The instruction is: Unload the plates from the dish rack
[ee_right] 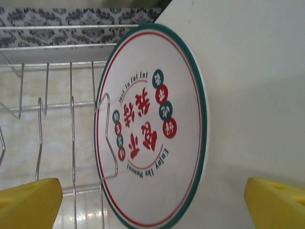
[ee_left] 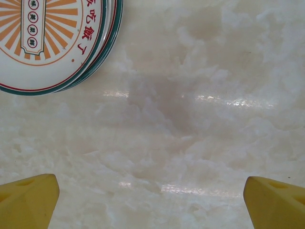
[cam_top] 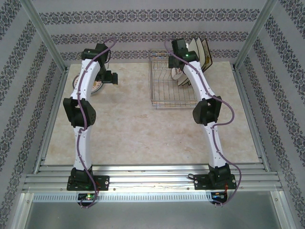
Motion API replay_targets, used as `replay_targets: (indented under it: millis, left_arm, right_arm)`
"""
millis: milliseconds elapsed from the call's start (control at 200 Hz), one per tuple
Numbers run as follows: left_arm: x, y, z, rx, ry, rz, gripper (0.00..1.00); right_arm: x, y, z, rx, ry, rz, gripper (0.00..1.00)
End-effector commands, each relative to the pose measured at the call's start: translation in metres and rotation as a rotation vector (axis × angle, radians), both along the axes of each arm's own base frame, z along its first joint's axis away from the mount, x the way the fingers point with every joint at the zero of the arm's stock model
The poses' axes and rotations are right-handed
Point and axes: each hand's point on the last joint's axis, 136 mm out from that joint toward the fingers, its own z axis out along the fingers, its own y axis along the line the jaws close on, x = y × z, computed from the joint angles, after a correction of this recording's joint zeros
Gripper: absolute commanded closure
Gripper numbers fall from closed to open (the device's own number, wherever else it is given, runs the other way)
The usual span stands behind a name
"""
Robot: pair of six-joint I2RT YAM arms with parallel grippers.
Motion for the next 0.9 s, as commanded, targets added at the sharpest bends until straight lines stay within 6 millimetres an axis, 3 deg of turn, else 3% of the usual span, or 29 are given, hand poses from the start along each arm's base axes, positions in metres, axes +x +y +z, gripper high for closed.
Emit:
replay_targets:
  millis: [0,305,365,555,899]
  left_arm:
    - [-0.008,0.003,0.0,0.003,0.041,-0.015,0.0]
    - [-0.002,0.016,0.003,0.016,0.018,-0.017,0.0]
    - [-0.002,0.017,0.004,0.013,0.016,-0.011,0.0]
    - [0.0,0.017,0.003,0.003,0.011,-0.008,0.0]
    - [-0.003,0.018,0.002,0.003,0.026,-0.007,0.0]
  right_arm:
    - [0.019,-0.001,-0.004,0.058,-0.061,-0.019,0.02]
    - [0.036,0.016,-0.039,0.154,-0.056,-0.006,0.06]
    - [0.037,0.017,-0.041,0.161,-0.057,-0.004,0.13]
    - [0.038,0.018,-0.033,0.171,-0.078,-0.009,0.46]
    - [0.032,0.024,0.0,0.178,-0.123,0.004,0.87]
